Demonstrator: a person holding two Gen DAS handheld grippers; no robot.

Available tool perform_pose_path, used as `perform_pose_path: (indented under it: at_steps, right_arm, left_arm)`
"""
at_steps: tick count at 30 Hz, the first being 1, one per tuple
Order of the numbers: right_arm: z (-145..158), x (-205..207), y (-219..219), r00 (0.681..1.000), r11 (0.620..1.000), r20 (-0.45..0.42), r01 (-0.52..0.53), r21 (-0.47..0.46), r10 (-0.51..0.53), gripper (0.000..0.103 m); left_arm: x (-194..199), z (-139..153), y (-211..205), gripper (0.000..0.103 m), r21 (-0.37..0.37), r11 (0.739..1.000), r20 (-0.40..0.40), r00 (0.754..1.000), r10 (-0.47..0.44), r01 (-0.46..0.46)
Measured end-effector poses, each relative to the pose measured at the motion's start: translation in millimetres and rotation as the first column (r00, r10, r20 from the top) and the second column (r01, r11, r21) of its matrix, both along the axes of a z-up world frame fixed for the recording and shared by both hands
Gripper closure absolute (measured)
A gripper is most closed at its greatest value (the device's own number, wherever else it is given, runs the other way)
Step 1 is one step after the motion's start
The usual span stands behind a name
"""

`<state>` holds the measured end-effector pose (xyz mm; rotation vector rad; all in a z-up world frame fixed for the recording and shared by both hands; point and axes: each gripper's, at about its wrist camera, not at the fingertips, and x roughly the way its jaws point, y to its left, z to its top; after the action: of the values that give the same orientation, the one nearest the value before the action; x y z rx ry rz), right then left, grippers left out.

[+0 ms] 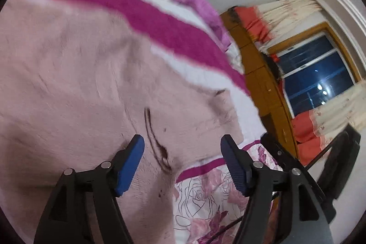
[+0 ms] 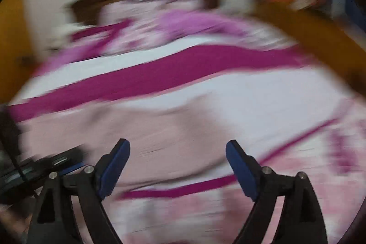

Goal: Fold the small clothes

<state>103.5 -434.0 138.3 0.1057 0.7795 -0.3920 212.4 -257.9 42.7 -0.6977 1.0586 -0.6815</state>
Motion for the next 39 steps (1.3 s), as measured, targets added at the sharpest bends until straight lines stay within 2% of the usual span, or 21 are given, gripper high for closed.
perform_pose_path:
  at_steps: [2,4,6,7,8,9,10,11,13,16,19,23,26,29,30,31,32,35,36,37,39]
  right_arm:
    - [-15.9,-12.6,-10.6,0.990,0.982,-0.027,0.140,0.129,-0.138,0.015]
    - [-43.3,-42.2,-15.8,0.939,0.913,-0.026,0.339,0.225,-0.342,0.015]
    - [-69.5,-58.1,-16.8,0.896,0.855,-0.049,0.436,0.280,-0.441,0.015]
    - [-78.2,-55.1,-19.6,0.901,0.848,-0.071,0.427,0.314,-0.428,0.015]
    - [-81.3,-50.5,-21.3,0.910,0.856,-0.075,0.409,0.316,-0.407,0.015]
    - [-78.2,-46.4,-23.0,0.919,0.872,-0.050,0.387,0.300,-0.391,0.015]
    - [-72.5,-45.8,-25.4,0.921,0.885,-0.003,0.375,0.276,-0.390,0.015]
    - [-70.4,-47.2,-29.9,0.916,0.888,0.021,0.382,0.257,-0.401,0.015]
    - [-67.5,-50.9,-39.2,0.897,0.871,0.033,0.417,0.260,-0.440,0.015]
    - [-71.8,-58.2,-54.9,0.879,0.833,0.036,0.436,0.342,-0.475,0.015]
    - [-68.9,-56.9,-60.3,0.885,0.833,0.033,0.423,0.357,-0.464,0.015]
    - [-72.4,-38.8,-66.4,0.894,0.831,0.025,0.406,0.381,-0.448,0.015]
    - [-72.8,-32.5,-65.8,0.900,0.834,0.024,0.394,0.387,-0.436,0.015]
    - [-71.7,-22.9,-64.5,0.931,0.844,0.051,0.303,0.442,-0.361,0.015]
    - [-72.2,-17.9,-63.3,0.945,0.848,0.059,0.260,0.462,-0.321,0.016]
    - [-72.8,-13.8,-61.9,0.957,0.848,0.071,0.213,0.486,-0.282,0.023]
    - [-75.4,-8.5,-60.7,0.968,0.835,0.078,0.165,0.525,-0.240,0.034]
    - [-90.1,4.2,-57.6,0.987,0.729,0.080,0.049,0.683,-0.141,0.050]
    - [-94.3,7.8,-54.4,0.989,0.701,0.084,0.026,0.713,-0.121,0.052]
    - [-96.4,11.5,-50.8,0.991,0.691,0.086,0.010,0.723,-0.105,0.052]
    - [-98.1,21.1,-40.8,0.994,0.699,0.088,-0.020,0.715,-0.062,0.053]
  left_arm:
    - [-1.4,-9.1,-9.4,0.055,0.036,0.999,-0.049,0.999,0.019,-0.018]
    - [-6.3,-9.2,-14.4,0.054,0.080,0.996,-0.019,0.999,0.036,-0.034]
    - [-9.7,-7.1,-21.4,0.054,0.133,0.991,0.011,1.000,0.016,-0.017]
    - [-8.7,-6.3,-25.4,0.054,0.156,0.988,0.017,1.000,0.013,-0.016]
    - [-7.6,-7.1,-26.1,0.055,0.165,0.986,0.008,1.000,0.022,-0.023]
    - [-6.3,-7.4,-28.2,0.060,0.175,0.984,-0.001,1.000,0.030,-0.029]
    - [-5.4,-7.4,-29.8,0.094,0.183,0.983,-0.004,0.999,0.032,-0.030]
    - [-1.1,-10.7,-35.0,0.103,0.194,0.981,-0.026,1.000,0.016,-0.010]
    - [1.6,-9.2,-42.2,0.103,0.247,0.969,-0.034,0.999,0.033,-0.024]
    - [-0.8,13.7,-47.1,0.103,0.312,0.949,0.050,0.998,0.028,-0.042]
    - [-2.8,54.3,-48.0,0.103,0.368,0.930,0.134,0.990,-0.034,-0.018]
    - [-11.4,105.5,-24.7,0.103,0.456,0.890,0.249,0.964,-0.096,-0.029]
    - [-14.3,122.6,7.6,0.103,0.491,0.868,0.274,0.959,-0.078,-0.070]
    - [-12.2,130.1,45.6,0.103,0.537,0.834,0.276,0.961,-0.035,-0.124]
    - [-10.8,131.9,56.0,0.103,0.546,0.826,0.276,0.961,-0.023,-0.138]
    - [-8.8,133.7,72.8,0.103,0.557,0.816,0.274,0.962,-0.005,-0.154]
    - [-8.9,134.6,82.6,0.103,0.562,0.811,0.271,0.962,0.003,-0.161]
    - [-6.2,135.8,121.0,0.103,0.587,0.787,0.272,0.962,0.028,-0.189]
    - [-5.1,135.6,133.9,0.103,0.592,0.781,0.273,0.961,0.037,-0.198]
    - [-4.1,134.4,144.9,0.103,0.597,0.776,0.270,0.962,0.046,-0.205]
    - [-1.3,130.9,169.6,0.103,0.614,0.760,0.260,0.964,0.062,-0.215]
